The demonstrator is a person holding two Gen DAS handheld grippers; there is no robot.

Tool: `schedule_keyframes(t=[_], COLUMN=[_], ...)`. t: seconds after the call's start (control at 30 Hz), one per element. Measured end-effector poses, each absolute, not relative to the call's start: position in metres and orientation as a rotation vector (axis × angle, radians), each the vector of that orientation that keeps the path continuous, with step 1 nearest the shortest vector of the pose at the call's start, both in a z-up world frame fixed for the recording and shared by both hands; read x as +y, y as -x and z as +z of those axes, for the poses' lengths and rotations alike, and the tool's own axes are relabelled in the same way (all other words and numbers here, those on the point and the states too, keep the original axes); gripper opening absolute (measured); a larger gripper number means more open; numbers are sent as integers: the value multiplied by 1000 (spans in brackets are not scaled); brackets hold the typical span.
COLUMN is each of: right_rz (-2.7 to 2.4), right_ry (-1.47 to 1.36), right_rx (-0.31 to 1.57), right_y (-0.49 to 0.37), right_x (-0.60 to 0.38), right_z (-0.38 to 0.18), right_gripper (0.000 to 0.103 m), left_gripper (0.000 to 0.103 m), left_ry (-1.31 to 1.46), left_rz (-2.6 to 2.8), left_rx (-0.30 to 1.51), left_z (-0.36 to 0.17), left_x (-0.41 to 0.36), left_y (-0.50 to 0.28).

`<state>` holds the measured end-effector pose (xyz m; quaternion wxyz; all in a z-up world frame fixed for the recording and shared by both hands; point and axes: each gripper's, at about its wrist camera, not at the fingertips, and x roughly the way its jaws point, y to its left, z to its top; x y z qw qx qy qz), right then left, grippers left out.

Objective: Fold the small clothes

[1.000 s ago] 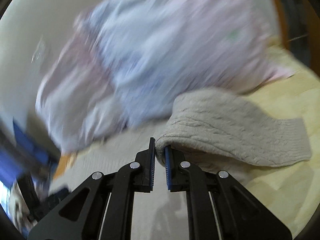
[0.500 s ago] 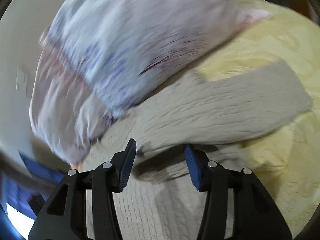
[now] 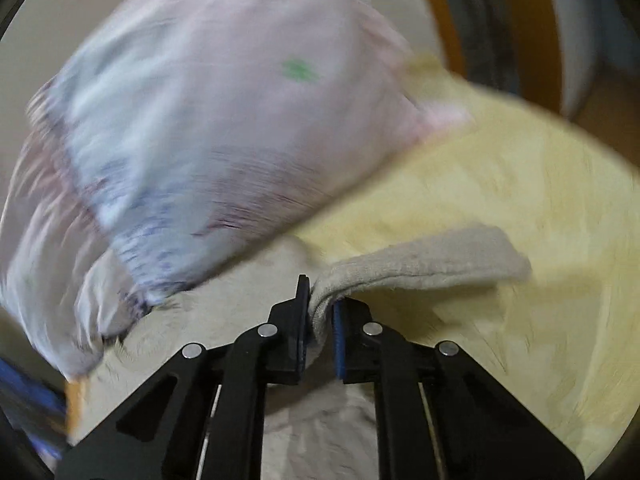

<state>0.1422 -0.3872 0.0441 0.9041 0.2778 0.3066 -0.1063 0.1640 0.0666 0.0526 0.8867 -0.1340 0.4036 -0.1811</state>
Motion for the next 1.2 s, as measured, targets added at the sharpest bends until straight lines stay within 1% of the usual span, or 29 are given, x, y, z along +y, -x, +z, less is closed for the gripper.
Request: schedule_keyframes(t=[0.07, 0.17, 0.27, 0.3, 0.37, 0.4, 0.47, 0.5, 0.53, 0.6, 0.67, 0.7, 0.8, 0.87, 1.03, 1.1, 1.17, 1.2], right_rz=[-131, 19, 244, 311, 438, 480, 519, 533, 546, 541, 525, 504, 393, 275, 138, 104, 72, 54], right_ry=[-446, -280, -178, -157, -128, -121, -114, -116, -131, -187, -303, -357, -505, -595, -835, -884, -938, -963], right_rx=[583, 545, 614, 653, 748, 784, 819, 829, 849, 871, 881, 883, 885, 913, 930, 917, 886, 865], right_y=[-150, -159, -173, -177, -182, -182, -179, -177, -174, -170, -161, -159, -152, -142, -120, -117, -117, -117], right_x=[-349, -286, -212, -192, -155, -144, -134, -134, -138, -152, -183, -198, -246, -281, -346, -360, -373, -379], right_z=[71, 93, 87, 81, 64, 54, 43, 40, 37, 35, 33, 33, 27, 20, -3, -10, -16, -18], right_gripper=[10, 10, 11, 13, 24, 31, 39, 45, 49, 50, 50, 50, 50, 49, 49, 49, 49, 49], left_gripper=[101, 101, 101, 101, 101, 101, 100, 99, 98, 94, 85, 84, 77, 70, 66, 61, 53, 51], left_ry=[355, 437, 473, 475, 492, 509, 549, 558, 567, 588, 606, 612, 641, 651, 642, 628, 614, 612], left_rz=[-405, -419, -418, -413, -407, -410, -413, -413, -415, -418, -415, -412, -377, -344, -316, -299, -290, -286], left_rx=[848, 847, 840, 840, 848, 853, 866, 869, 873, 897, 922, 935, 996, 1034, 1036, 1037, 1042, 1045], left_z=[51, 49, 48, 48, 46, 44, 41, 40, 38, 35, 30, 27, 15, 6, 6, 6, 6, 4], left_x=[76, 86, 91, 92, 95, 97, 102, 103, 103, 102, 100, 99, 98, 98, 99, 99, 99, 99], left_y=[-168, -171, -171, -171, -172, -172, -175, -176, -178, -184, -188, -191, -201, -206, -218, -225, -234, -240])
